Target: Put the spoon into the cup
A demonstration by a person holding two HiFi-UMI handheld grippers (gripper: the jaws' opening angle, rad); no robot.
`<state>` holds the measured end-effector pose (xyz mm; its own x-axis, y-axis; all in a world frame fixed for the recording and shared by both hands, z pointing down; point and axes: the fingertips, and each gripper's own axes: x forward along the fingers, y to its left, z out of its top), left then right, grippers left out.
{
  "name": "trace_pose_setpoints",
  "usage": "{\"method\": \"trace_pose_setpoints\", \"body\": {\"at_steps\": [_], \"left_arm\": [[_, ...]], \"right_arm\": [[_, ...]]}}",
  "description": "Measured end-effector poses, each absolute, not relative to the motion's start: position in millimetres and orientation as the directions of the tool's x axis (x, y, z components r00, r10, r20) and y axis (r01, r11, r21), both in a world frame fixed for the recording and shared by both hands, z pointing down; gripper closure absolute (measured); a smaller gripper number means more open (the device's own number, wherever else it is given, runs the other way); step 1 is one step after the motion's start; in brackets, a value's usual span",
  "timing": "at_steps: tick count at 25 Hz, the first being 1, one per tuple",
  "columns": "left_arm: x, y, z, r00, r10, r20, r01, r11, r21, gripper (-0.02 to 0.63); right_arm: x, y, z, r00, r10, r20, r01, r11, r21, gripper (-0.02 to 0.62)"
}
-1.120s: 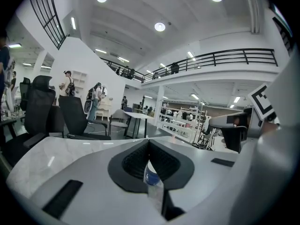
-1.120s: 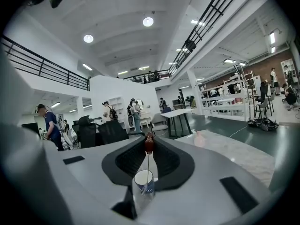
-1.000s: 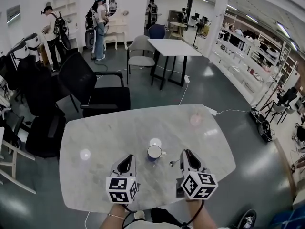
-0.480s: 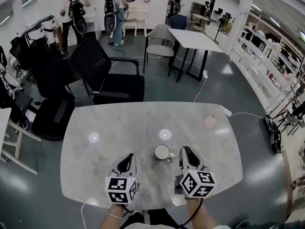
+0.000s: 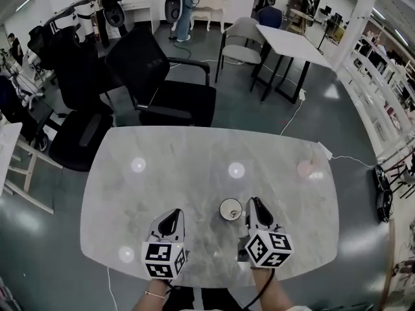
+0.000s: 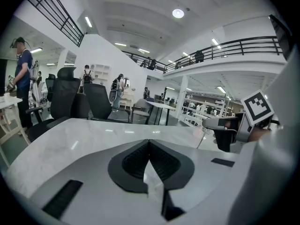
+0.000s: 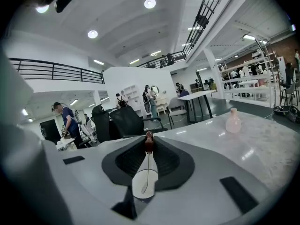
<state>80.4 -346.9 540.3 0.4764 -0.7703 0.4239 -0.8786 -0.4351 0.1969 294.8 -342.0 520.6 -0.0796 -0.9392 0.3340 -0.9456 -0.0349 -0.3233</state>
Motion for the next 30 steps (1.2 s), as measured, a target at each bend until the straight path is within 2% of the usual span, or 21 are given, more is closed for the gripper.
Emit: {"method": "trace_pose_setpoints", "body": {"at_steps": [12,26,30], "left_arm": [[71.6,-347.6,567.8,0.432,-0.787,0.441,-0.901,-0.36,0.241,0.588],[76.1,-342.9,579.2,0.451,-0.759,0.471,-0.893,-0.376,0.249,0.588],[79.5,-342.3,579.6,0.459,-0.754,0.47,-0.888,-0.383,0.253,0.588]], "right_arm": [[280.8,-358.8,568.3,-0.133,-0.918,0.373,-0.941,-0.002,-0.339,0.526],[269.3,-354.8,594.1,-0.128,-0.88,0.458,-0.96,-0.006,-0.28,0.526],[273.0,-351.8,598.9,-0.125,-0.868,0.481,-0.958,-0.02,-0.285,0.498]]}}
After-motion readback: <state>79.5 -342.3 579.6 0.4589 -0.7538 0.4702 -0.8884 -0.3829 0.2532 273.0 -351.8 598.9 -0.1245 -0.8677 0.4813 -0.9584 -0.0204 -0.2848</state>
